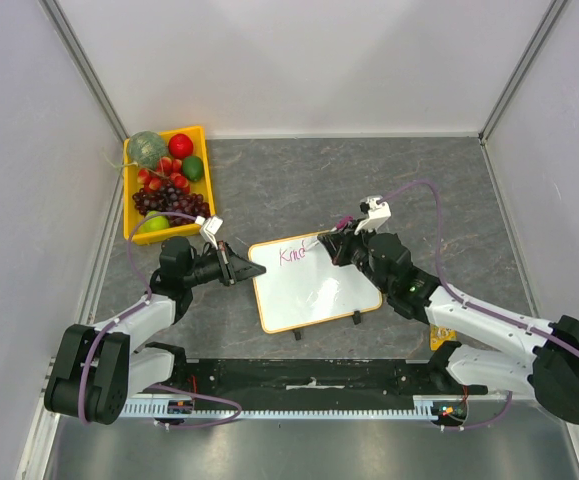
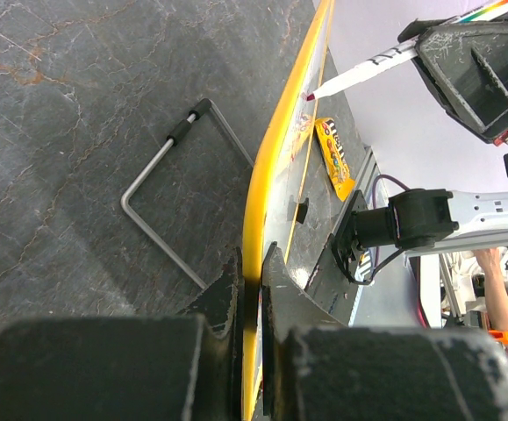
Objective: Write a sentence on the whiteboard
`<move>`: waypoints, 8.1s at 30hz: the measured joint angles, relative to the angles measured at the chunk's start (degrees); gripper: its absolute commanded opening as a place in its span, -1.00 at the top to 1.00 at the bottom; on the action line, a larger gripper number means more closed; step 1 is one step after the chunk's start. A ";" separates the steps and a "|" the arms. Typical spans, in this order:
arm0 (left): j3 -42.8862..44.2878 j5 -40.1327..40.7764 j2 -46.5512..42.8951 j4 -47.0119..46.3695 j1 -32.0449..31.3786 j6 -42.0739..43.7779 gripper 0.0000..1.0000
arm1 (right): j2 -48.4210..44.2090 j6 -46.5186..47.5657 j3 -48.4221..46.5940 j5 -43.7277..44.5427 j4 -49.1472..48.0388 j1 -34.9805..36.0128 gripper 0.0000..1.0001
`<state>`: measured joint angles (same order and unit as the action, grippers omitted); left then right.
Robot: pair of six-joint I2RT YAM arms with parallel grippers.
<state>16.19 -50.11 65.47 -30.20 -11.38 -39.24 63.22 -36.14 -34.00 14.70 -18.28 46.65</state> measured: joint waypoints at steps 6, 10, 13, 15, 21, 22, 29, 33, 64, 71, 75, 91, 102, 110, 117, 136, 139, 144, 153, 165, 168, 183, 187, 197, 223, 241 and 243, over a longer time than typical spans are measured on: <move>0.00 0.00 0.00 0.00 0.00 0.00 0.96 | -0.68 -0.13 0.81 -0.76 0.15 0.00 1.00; 0.00 -0.02 0.00 0.02 0.00 0.00 0.96 | -0.76 -0.13 0.87 -0.96 0.22 -0.02 1.00; 0.00 -0.02 0.00 0.00 0.00 0.02 0.96 | -0.92 -0.09 0.90 -1.16 0.46 -0.02 1.00; 0.00 -0.02 0.00 0.00 0.00 0.02 0.96 | -1.09 -0.11 1.01 -1.31 0.81 0.00 1.00; 0.00 -0.02 0.00 -0.02 0.00 0.00 0.96 | -1.79 -0.04 1.20 -1.42 1.79 0.00 1.00; 0.00 -0.02 0.00 -0.02 -0.02 0.00 0.96 | -1.86 -0.07 1.20 -1.40 1.90 0.00 1.00; 0.00 -0.04 -0.09 -0.04 -0.02 0.02 0.96 | -2.97 -0.17 1.20 -1.25 3.56 -0.02 1.00; 0.00 -0.04 -0.20 -0.02 -0.02 0.02 0.96 | -4.92 -0.55 1.18 -0.87 4.31 -0.02 1.00; -0.39 0.59 -2.86 1.44 -0.39 0.76 0.96 | -14.29 1.79 0.04 -17.38 9.33 -13.51 1.00; -0.39 0.74 -2.84 1.62 -0.39 0.79 0.96 | -12.11 4.79 0.00 -17.53 9.40 -13.51 1.00; -0.39 0.74 -2.60 1.60 -0.39 0.81 0.96 | -10.78 6.19 -0.07 -17.92 9.35 -13.51 1.00; -0.37 0.76 -2.58 1.60 -0.39 0.81 0.96 | -7.87 8.96 -0.42 -10.71 4.81 -5.29 1.00; -0.28 0.74 -2.21 1.60 -0.39 0.85 0.96 | -2.08 8.35 -0.44 -9.97 -0.20 -5.11 1.00; -0.22 0.74 -2.19 1.60 -0.39 0.92 0.96 | -2.08 7.61 -0.55 -10.95 -1.42 -5.11 1.00; -0.17 0.72 -2.19 1.64 -0.39 0.94 0.96 | -2.08 7.39 -0.55 -11.23 -1.44 -5.11 1.00; -0.17 0.74 -2.21 1.92 -0.39 0.94 0.96 | -0.90 5.49 2.49 -9.40 -5.68 -4.94 1.00; -0.17 0.76 -2.21 1.99 -0.39 0.92 0.96 | -0.90 5.46 2.69 -9.14 -5.95 -4.85 1.00; -0.17 0.76 -2.21 2.01 -0.39 0.94 0.96 | -1.11 5.29 2.97 -9.01 -5.99 -4.85 1.00; -0.17 0.81 -2.19 2.01 -0.39 0.94 0.96 | -1.79 5.31 3.63 -9.07 -5.81 -4.85 1.00; -0.17 0.81 -2.21 2.03 -0.39 0.94 0.96 | -3.63 5.31 4.85 -10.64 -3.65 -4.85 1.00; -0.17 0.85 -2.19 2.03 -0.39 0.94 0.96 | -4.04 5.29 5.35 -10.93 -3.48 -4.85 1.00; -0.17 1.01 -2.21 2.12 -0.42 0.94 0.96 | -2.82 5.05 4.04 -9.81 -3.50 -4.74 1.00; -0.17 1.05 -2.21 2.12 -0.50 0.92 0.96 | -2.12 5.05 3.17 -8.98 -3.45 -4.74 1.00; -0.17 1.14 -2.23 2.19 -0.61 0.92 0.96 | -1.51 4.68 1.79 -6.36 -2.99 -4.74 1.00; -0.17 1.11 -2.25 2.25 -0.61 0.94 0.96 | -3.82 4.72 2.97 -7.10 -0.28 -4.74 1.00; -0.17 1.09 -2.25 2.21 -0.66 1.01 0.96 | -7.45 4.68 3.37 -7.06 3.39 -4.76 1.00; -0.17 1.09 -2.25 2.23 -0.66 1.07 0.96 | -7.45 4.68 3.23 -6.80 3.41 -4.76 1.00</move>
<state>16.01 -49.01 63.22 -27.97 -12.03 -38.17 55.77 -31.46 -30.76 7.90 -14.87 41.89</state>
